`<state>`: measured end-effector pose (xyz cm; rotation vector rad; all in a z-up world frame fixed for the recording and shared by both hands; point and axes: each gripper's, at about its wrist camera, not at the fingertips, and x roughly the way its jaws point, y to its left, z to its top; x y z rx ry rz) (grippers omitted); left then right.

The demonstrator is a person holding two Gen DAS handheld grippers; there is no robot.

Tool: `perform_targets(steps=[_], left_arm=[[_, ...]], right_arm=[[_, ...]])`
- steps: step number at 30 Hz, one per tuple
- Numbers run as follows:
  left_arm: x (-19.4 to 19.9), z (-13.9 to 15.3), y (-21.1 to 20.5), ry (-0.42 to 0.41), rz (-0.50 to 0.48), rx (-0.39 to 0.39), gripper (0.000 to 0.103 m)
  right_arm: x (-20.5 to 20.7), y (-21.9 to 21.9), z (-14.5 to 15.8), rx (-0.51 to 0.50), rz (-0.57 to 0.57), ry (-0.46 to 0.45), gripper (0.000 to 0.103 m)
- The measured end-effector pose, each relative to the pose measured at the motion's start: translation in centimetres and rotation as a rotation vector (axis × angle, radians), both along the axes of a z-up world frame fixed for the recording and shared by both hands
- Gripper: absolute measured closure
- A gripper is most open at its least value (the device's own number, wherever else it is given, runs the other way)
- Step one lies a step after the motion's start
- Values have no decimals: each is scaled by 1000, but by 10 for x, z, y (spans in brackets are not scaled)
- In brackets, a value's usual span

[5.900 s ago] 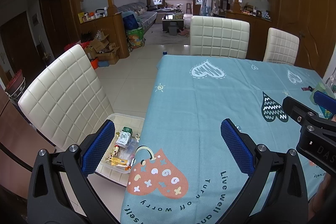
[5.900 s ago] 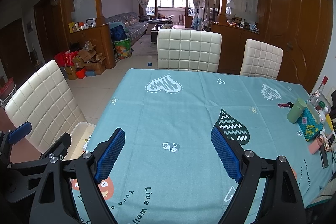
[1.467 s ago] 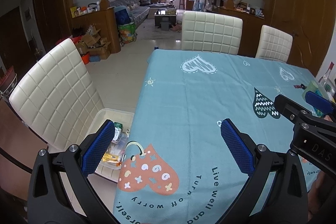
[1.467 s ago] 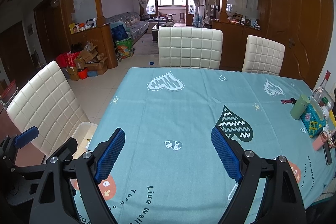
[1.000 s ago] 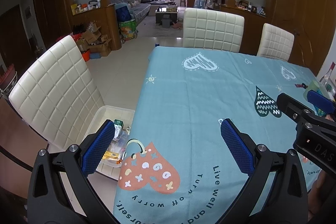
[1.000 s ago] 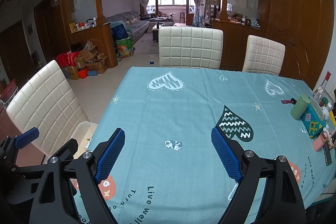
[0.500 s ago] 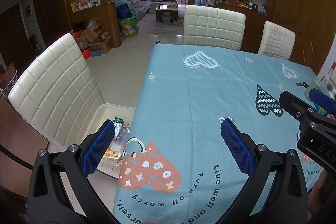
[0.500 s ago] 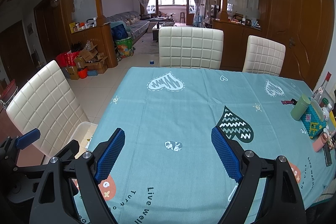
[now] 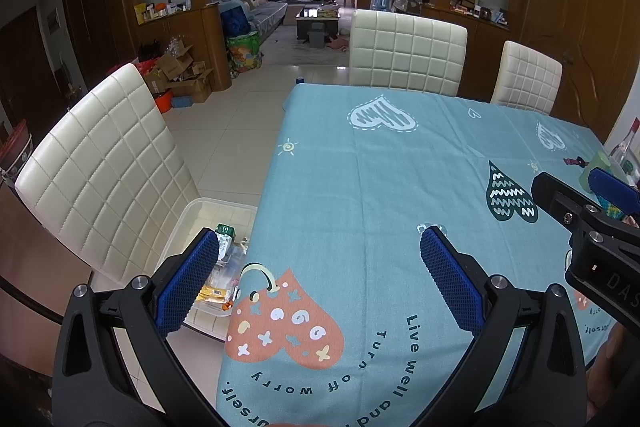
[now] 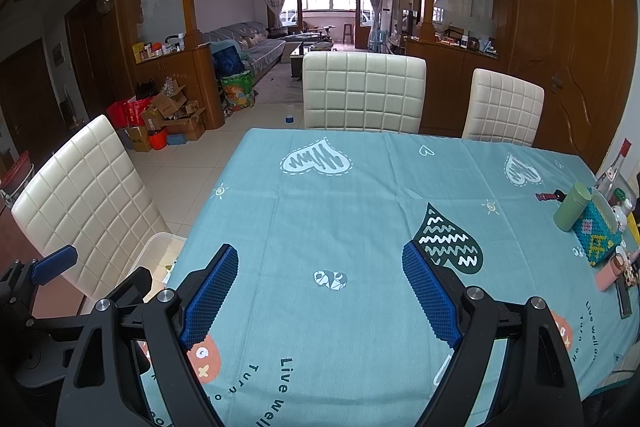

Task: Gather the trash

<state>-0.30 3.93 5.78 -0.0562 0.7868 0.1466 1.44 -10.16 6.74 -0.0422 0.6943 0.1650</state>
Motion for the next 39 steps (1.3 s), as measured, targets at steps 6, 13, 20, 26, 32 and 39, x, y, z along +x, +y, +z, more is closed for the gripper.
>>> perform_targets(steps=[6, 13, 20, 26, 32, 39], left_arm=[[1, 0, 0, 1, -2, 0, 4], [1, 0, 0, 1, -2, 0, 4], [1, 0, 1, 1, -2, 0, 4], [1, 0, 1, 2, 0, 0, 4], [1, 0, 1, 2, -2, 0, 4], [1, -1, 2, 2, -3, -4, 4]], right_arm=[[0, -1, 0, 1, 0, 1, 21], [1, -1, 1, 1, 0, 3, 21], [1, -1, 1, 2, 0, 2, 21], [1, -1, 1, 2, 0, 3, 21], [1, -1, 1, 3, 0, 4, 21], [1, -1, 1, 4, -1, 3, 21]])
